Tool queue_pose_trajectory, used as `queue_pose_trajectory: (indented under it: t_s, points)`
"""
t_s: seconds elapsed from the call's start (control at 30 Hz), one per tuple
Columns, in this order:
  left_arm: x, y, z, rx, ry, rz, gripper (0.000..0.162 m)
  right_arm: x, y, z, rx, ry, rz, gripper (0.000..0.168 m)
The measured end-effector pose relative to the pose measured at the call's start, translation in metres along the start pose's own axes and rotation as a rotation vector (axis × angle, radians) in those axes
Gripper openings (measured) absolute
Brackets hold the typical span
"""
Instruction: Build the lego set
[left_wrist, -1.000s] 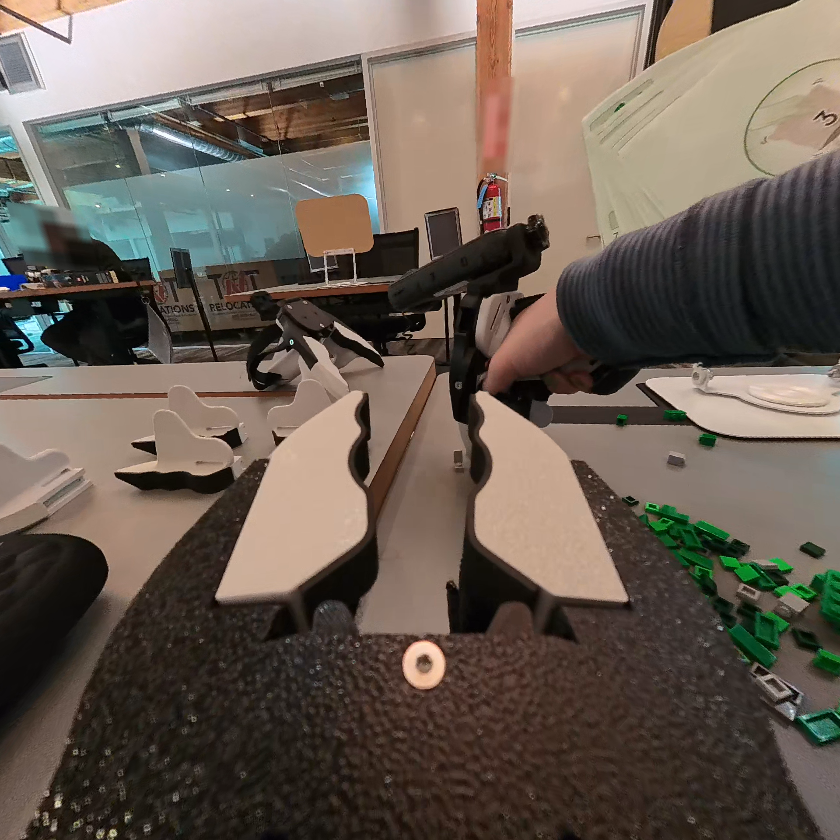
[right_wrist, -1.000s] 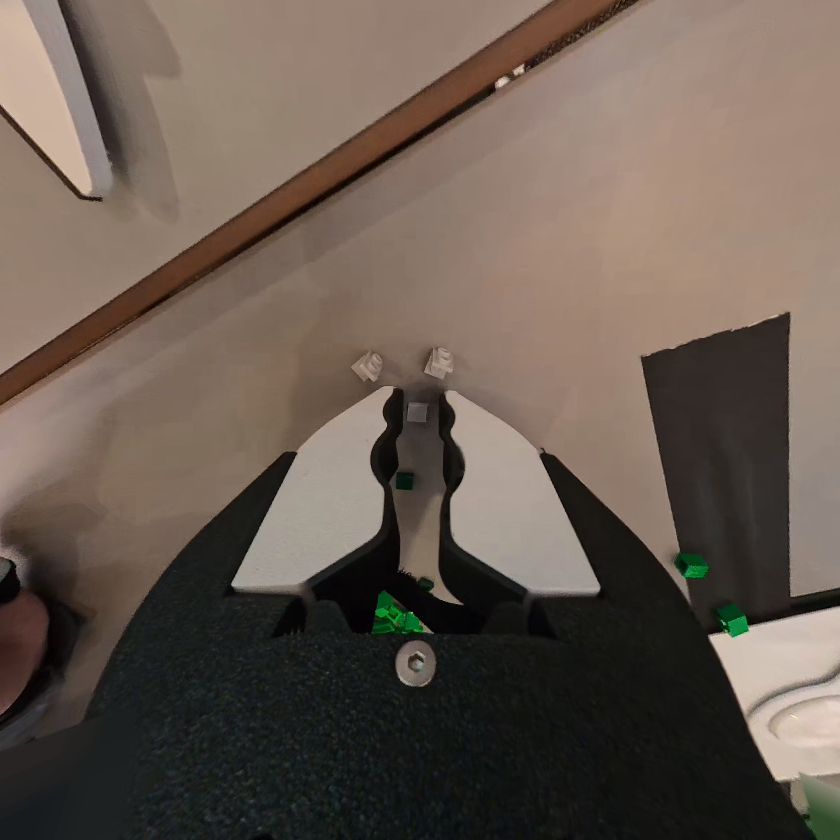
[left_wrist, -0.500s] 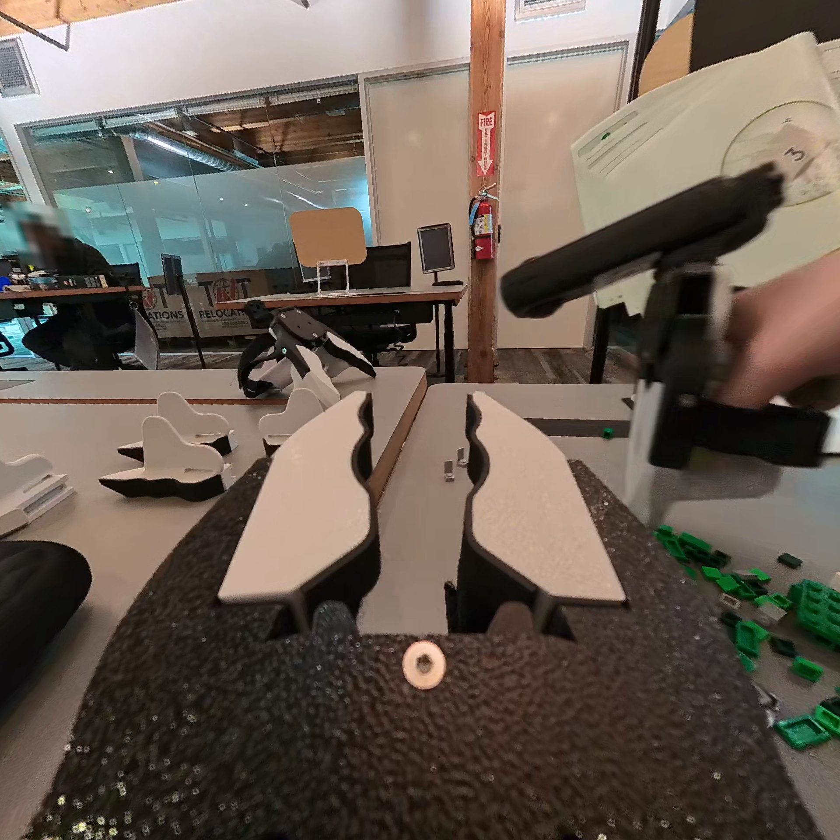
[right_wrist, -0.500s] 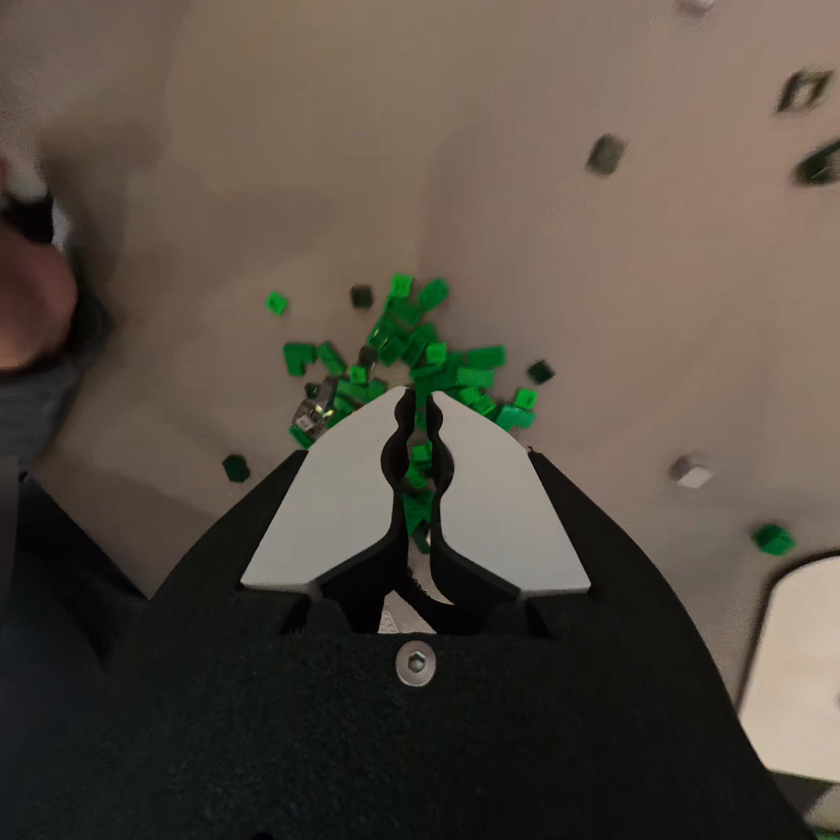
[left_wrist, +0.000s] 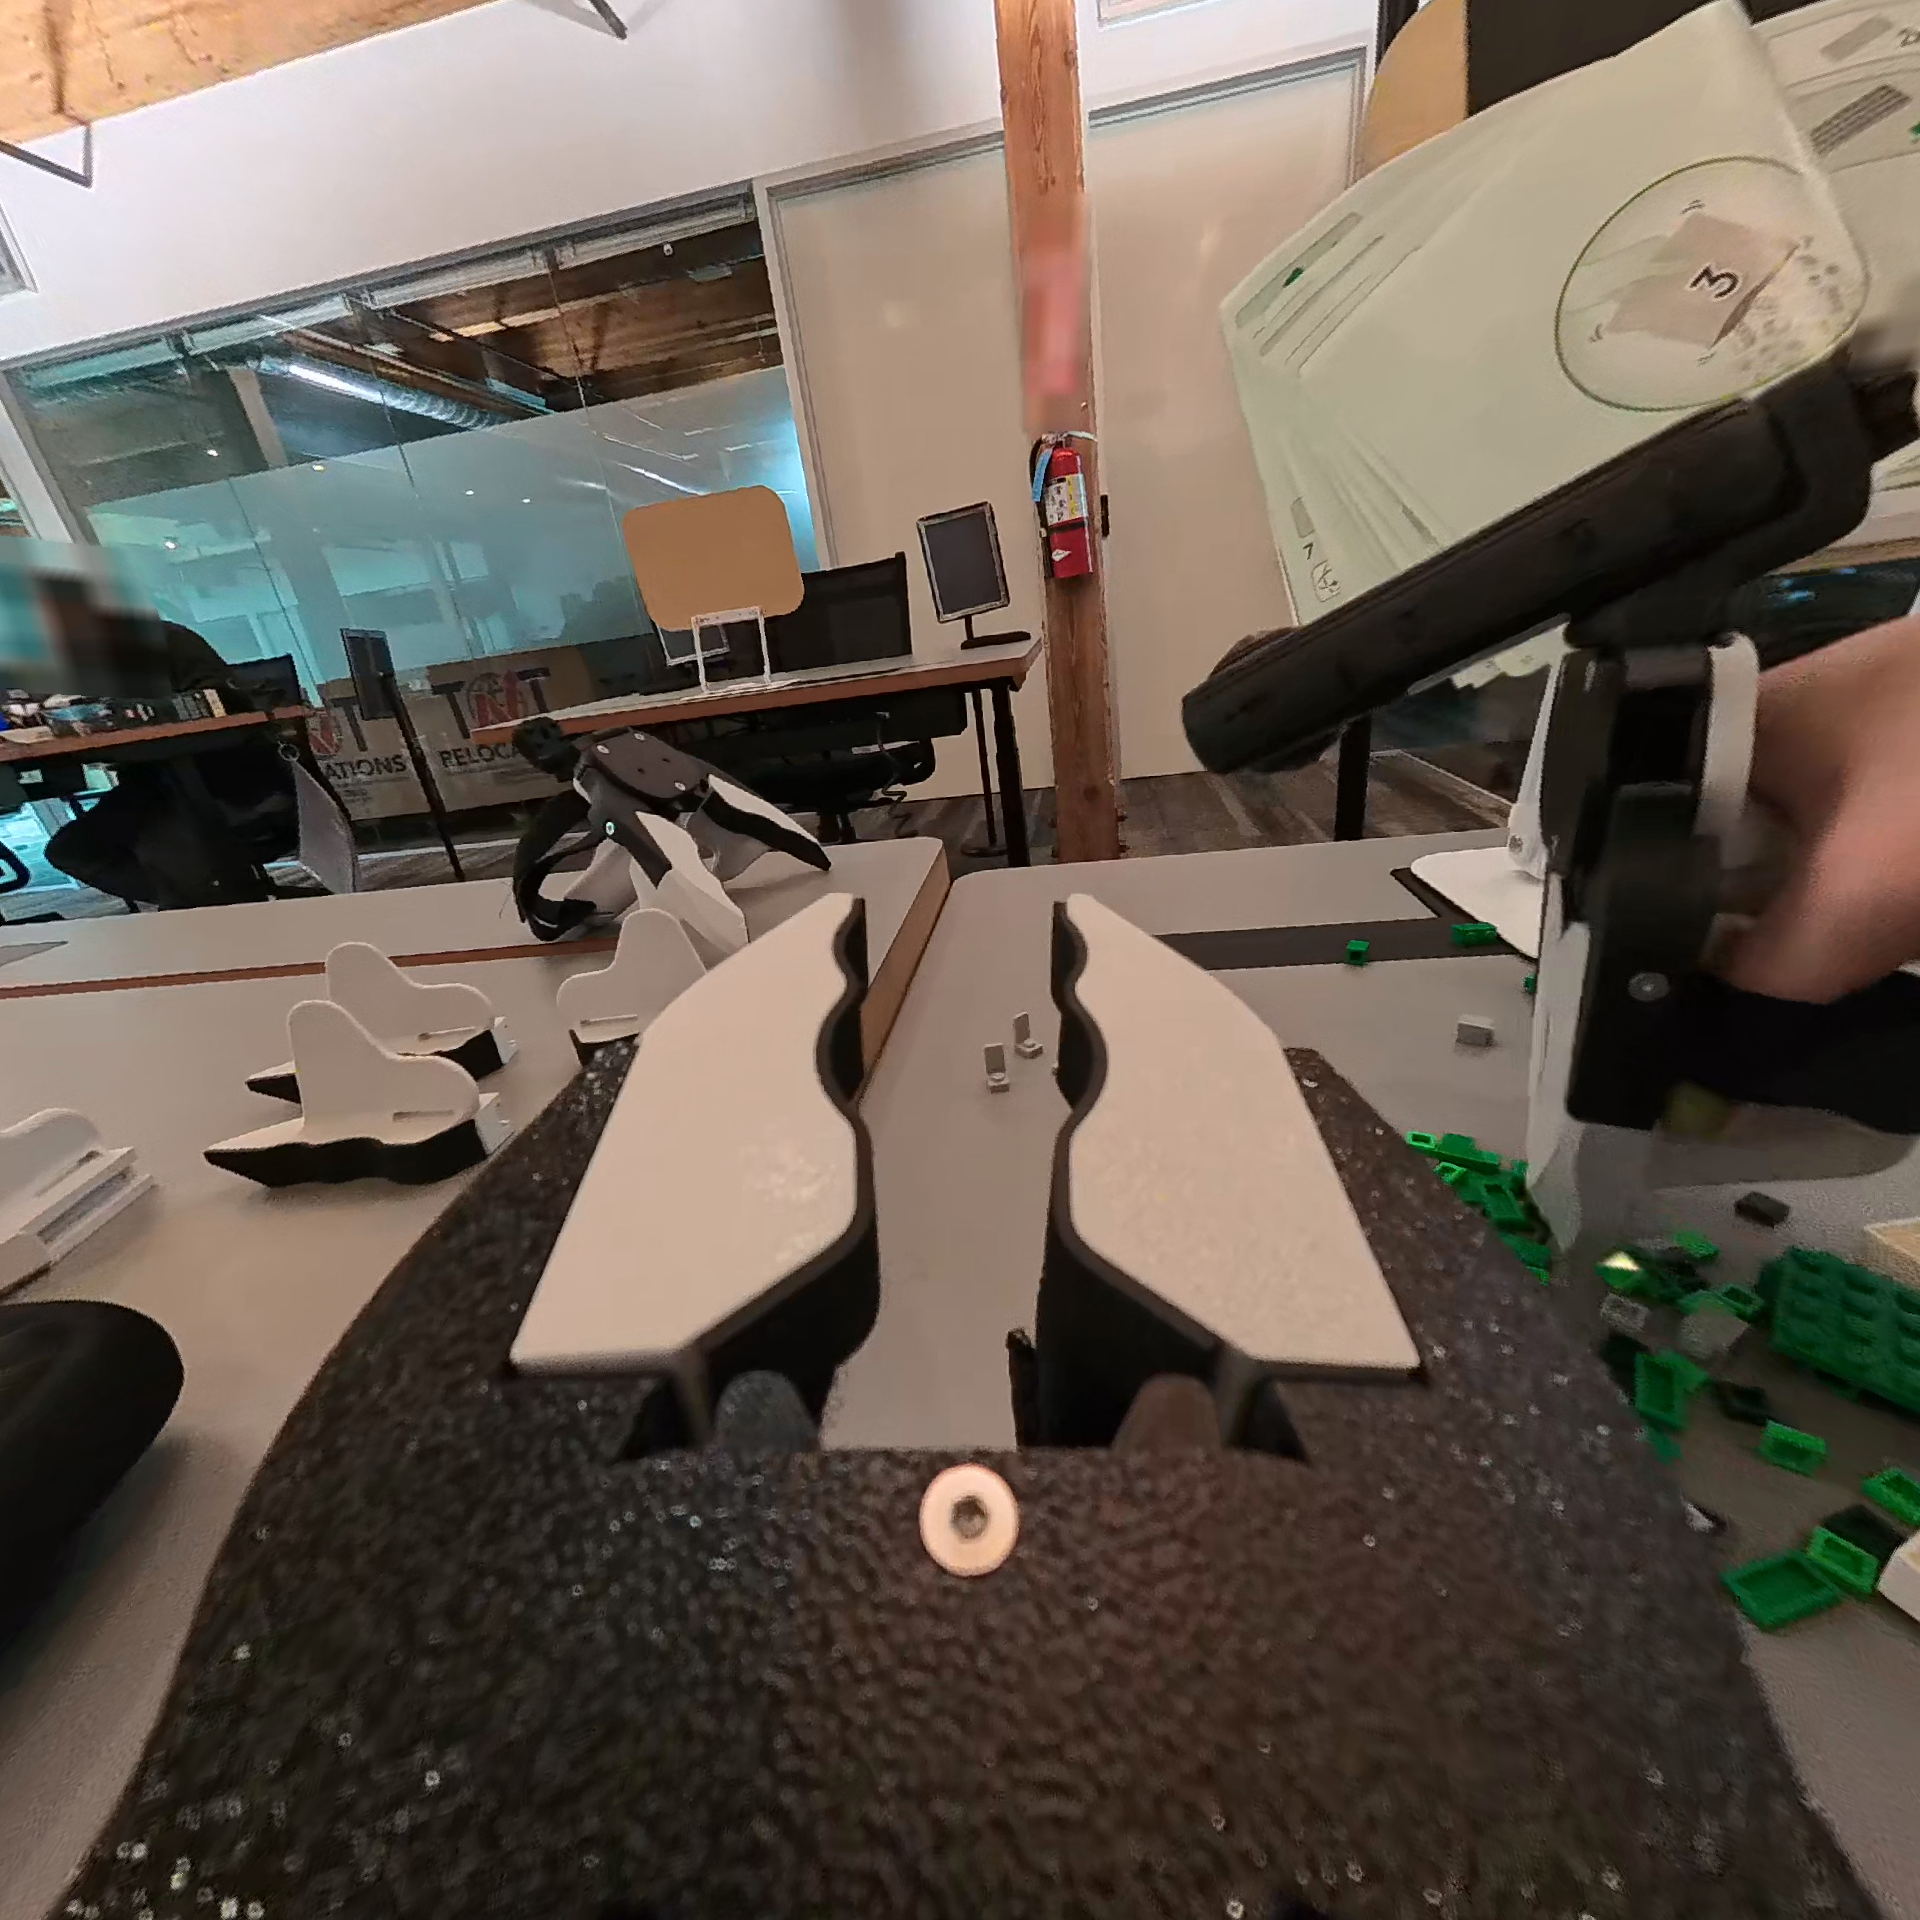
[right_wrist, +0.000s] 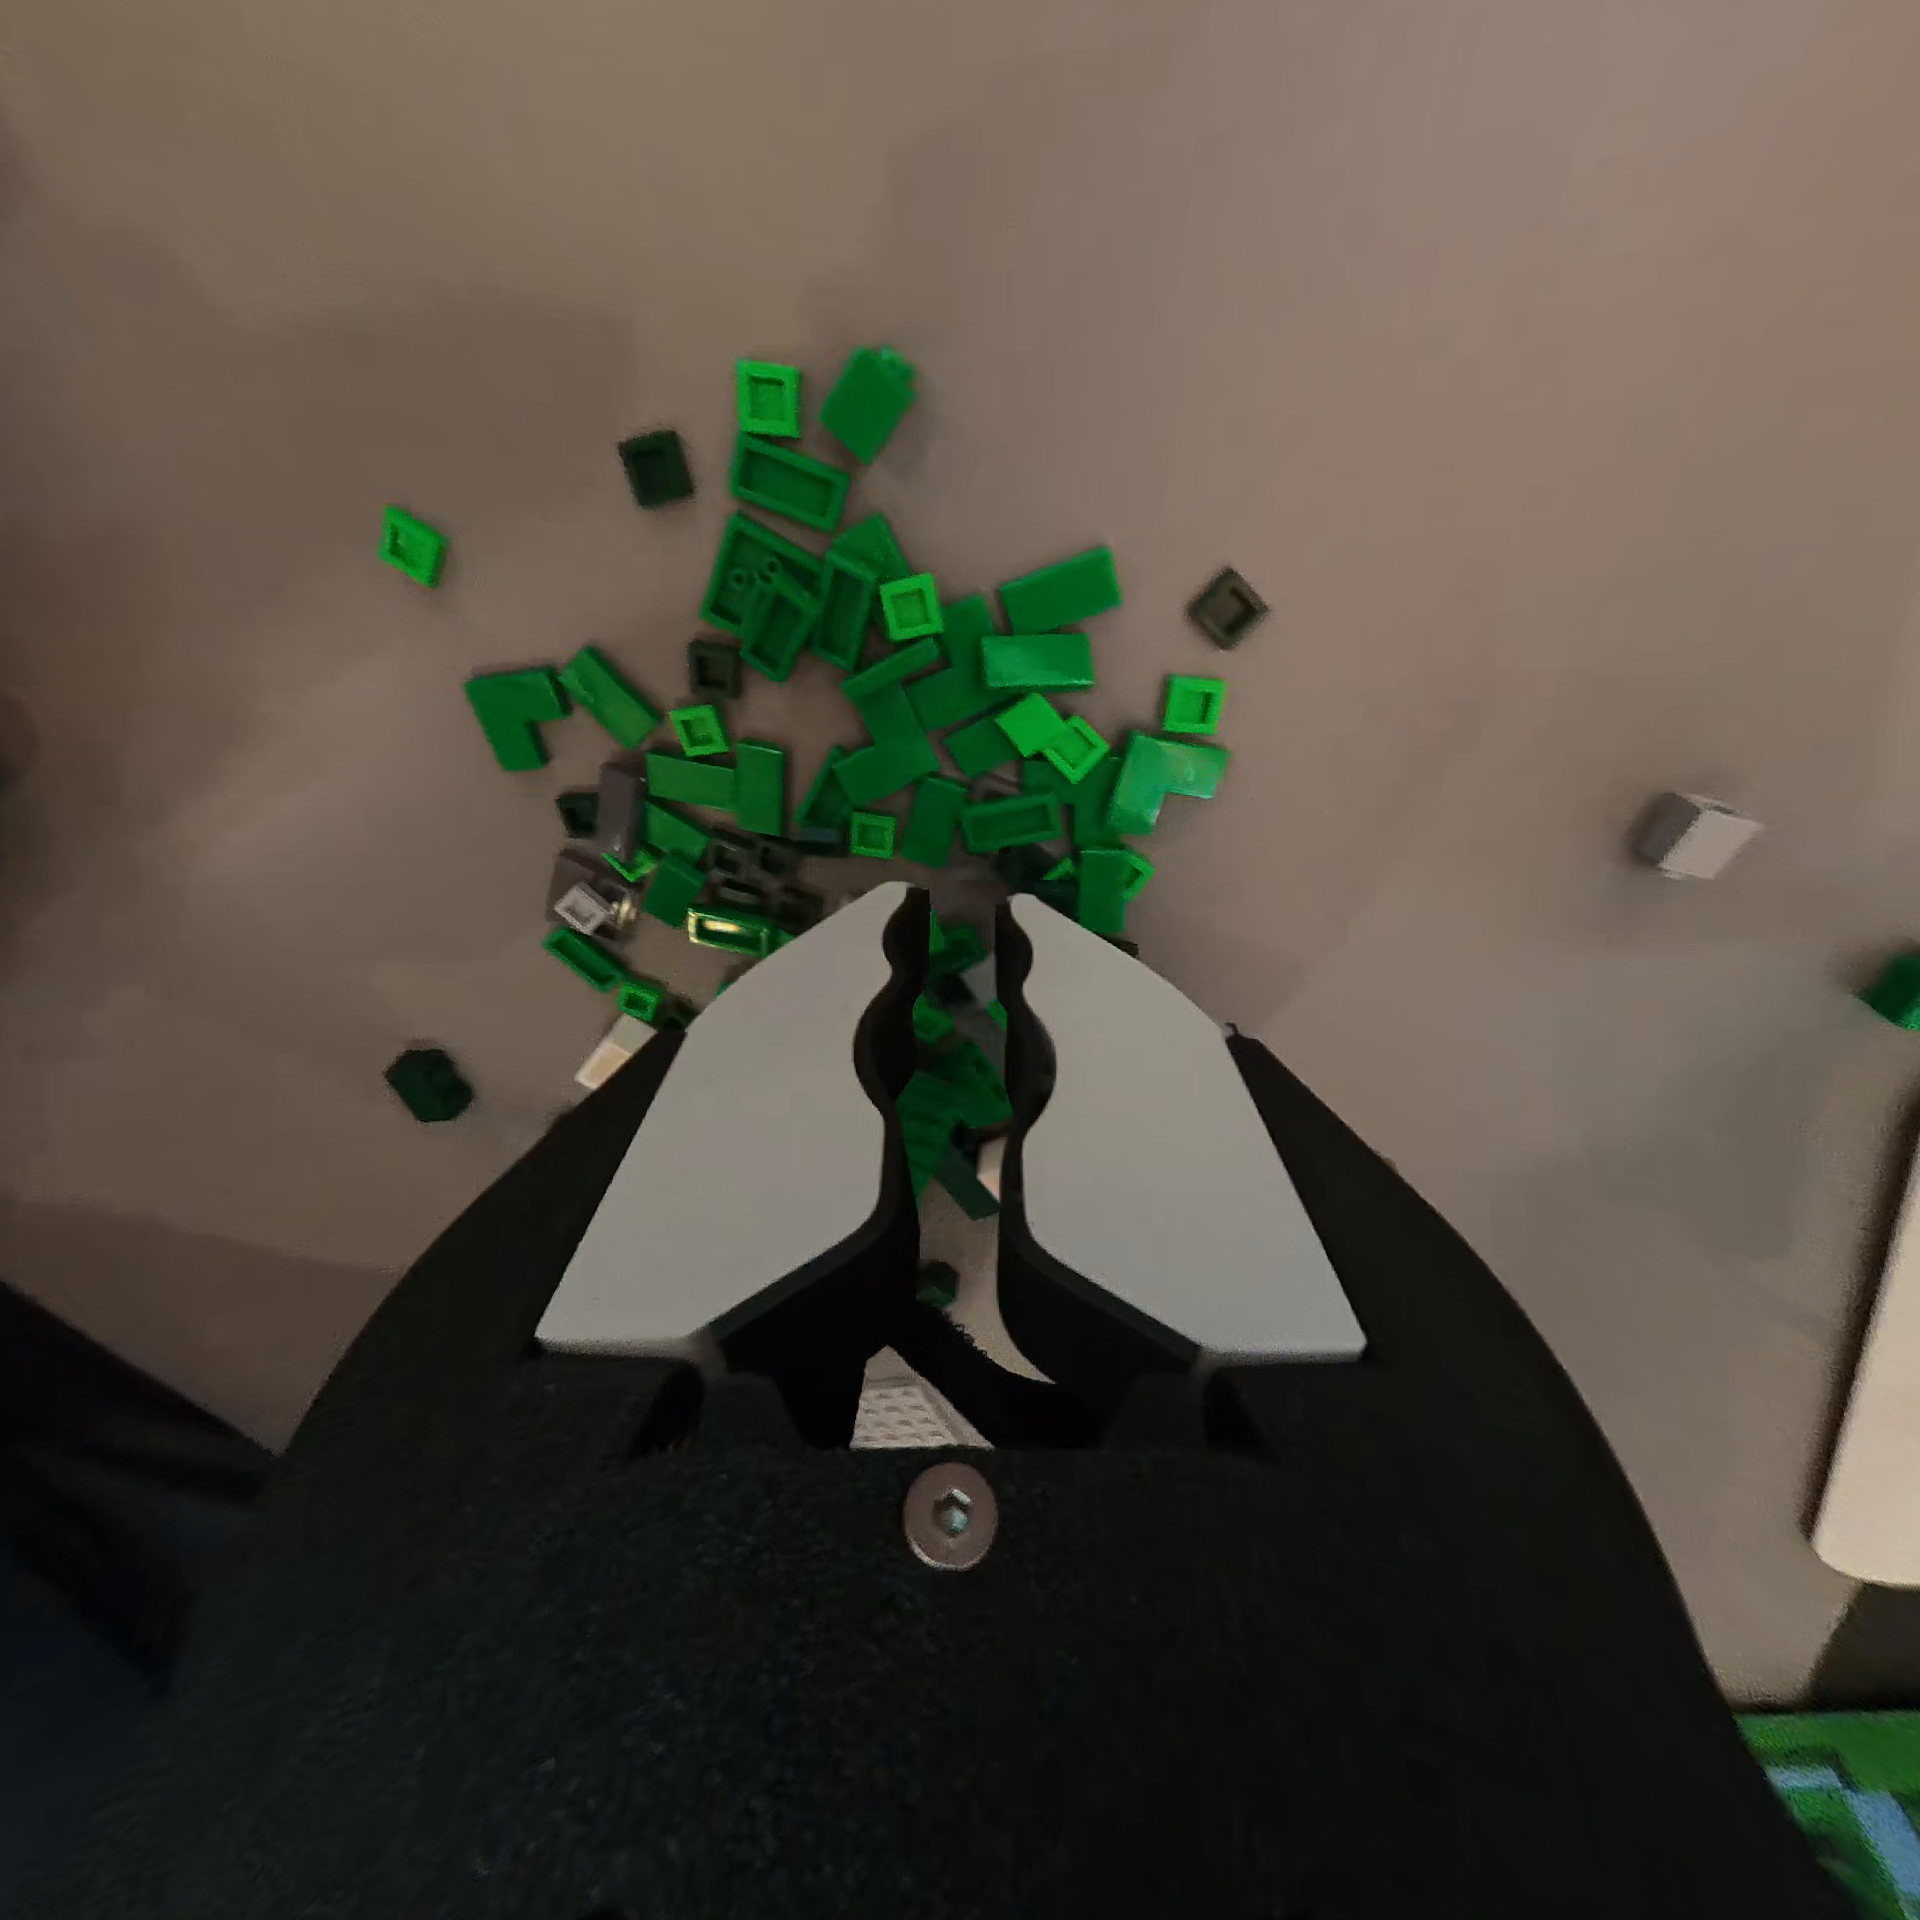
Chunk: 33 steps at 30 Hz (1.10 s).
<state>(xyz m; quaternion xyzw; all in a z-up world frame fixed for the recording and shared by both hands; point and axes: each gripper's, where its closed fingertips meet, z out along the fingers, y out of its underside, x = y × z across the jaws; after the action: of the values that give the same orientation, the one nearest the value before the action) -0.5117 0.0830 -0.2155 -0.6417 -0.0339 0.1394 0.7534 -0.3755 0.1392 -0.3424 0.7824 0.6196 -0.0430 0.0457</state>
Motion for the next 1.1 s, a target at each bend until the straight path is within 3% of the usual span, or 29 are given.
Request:
queue_pose_trajectory:
  t_s: [0.13,0.37,0.7,1.1]
  points:
    - [0.002,0.0,-0.001,0.003,0.01,-0.01,0.032,0.007,0.004,-0.007,0.033,0.01,-0.197,0.01]
    - [0.001,-0.002,-0.005,0.01,0.01,-0.026,0.029,-0.005,0.024,-0.013,0.157,-0.128,-0.772,0.007]
    - [-0.004,0.0,-0.002,0.008,-0.005,-0.012,0.027,0.002,0.019,-0.004,0.21,-0.395,-0.678,0.01]
    - [0.003,0.005,0.003,-0.018,0.019,0.034,0.025,0.004,0.019,-0.001,0.194,-0.381,-0.697,0.012]
